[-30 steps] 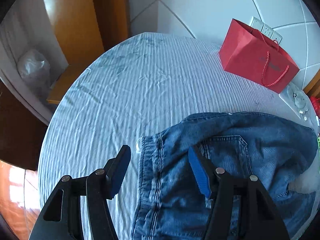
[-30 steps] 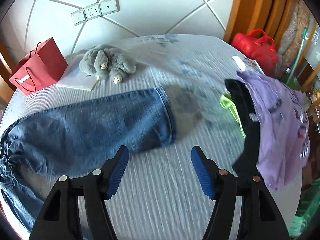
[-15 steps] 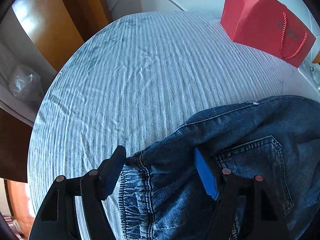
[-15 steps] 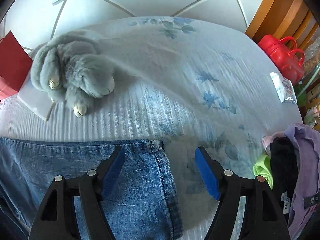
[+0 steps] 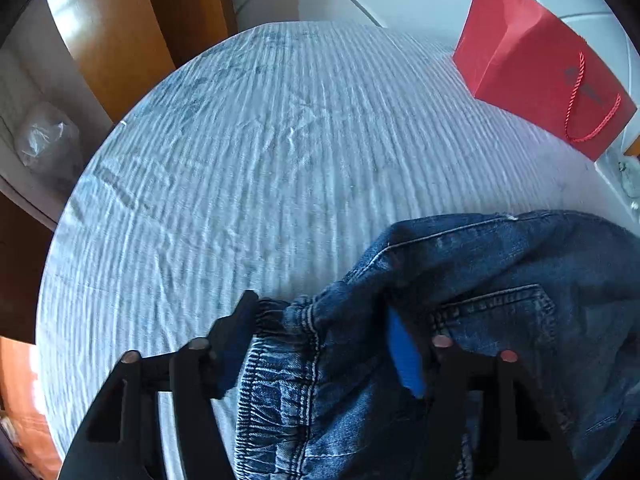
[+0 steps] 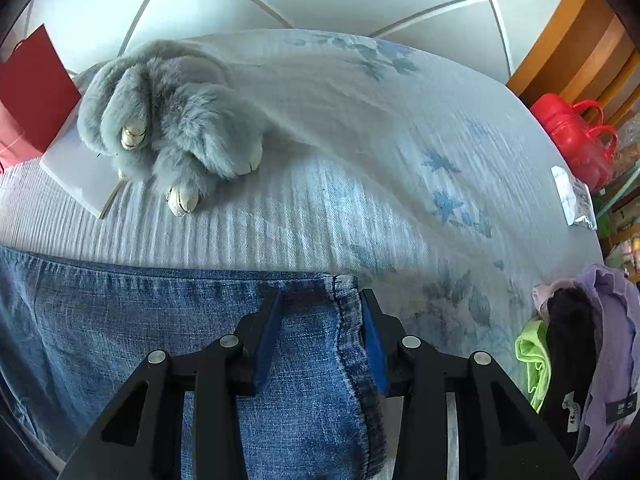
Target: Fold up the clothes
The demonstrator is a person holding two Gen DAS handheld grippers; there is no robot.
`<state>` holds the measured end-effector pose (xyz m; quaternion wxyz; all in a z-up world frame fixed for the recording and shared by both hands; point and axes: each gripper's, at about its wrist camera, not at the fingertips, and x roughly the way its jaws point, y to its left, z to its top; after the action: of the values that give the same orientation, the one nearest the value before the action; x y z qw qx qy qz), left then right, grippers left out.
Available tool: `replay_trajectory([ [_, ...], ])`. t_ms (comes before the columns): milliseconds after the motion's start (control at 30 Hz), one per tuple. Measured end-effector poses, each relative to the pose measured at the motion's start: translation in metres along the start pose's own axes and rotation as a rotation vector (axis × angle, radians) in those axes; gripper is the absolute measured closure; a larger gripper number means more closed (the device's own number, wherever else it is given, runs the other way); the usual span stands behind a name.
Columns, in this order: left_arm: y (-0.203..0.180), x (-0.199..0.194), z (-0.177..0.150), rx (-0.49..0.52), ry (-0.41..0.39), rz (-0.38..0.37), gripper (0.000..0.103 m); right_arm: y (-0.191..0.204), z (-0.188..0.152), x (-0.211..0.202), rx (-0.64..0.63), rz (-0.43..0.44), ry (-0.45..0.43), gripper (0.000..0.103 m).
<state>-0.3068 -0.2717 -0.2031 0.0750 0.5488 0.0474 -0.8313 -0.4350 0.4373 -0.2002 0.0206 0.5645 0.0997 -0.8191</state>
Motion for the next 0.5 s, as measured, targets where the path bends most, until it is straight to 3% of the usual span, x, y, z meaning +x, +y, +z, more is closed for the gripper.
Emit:
replay_trajectory([
  [33, -0.006, -0.001, -0.001, 0.019, -0.002, 0.012, 0.068, 0.004, 0.001, -0.001, -0.023, -0.014, -0.002, 0.074],
  [100, -0.028, -0.004, -0.004, 0.11, -0.005, 0.099, 0.073, 0.015, 0.001, -0.002, -0.072, -0.048, -0.01, 0.082],
  [167, -0.035, -0.018, -0.004, 0.132, -0.032, 0.139, 0.077, 0.022, 0.0, -0.008, -0.096, -0.048, -0.031, 0.102],
  [300, -0.025, -0.076, -0.011, 0.094, -0.174, 0.145, 0.077, 0.007, -0.014, -0.067, -0.04, -0.036, -0.208, 0.102],
  [367, -0.015, -0.114, -0.021, 0.072, -0.272, 0.131, 0.077, -0.01, -0.035, -0.116, 0.008, 0.009, -0.341, 0.102],
  [500, 0.004, -0.175, -0.065, 0.065, -0.419, 0.092, 0.076, -0.03, -0.099, -0.185, 0.067, 0.051, -0.478, 0.102],
])
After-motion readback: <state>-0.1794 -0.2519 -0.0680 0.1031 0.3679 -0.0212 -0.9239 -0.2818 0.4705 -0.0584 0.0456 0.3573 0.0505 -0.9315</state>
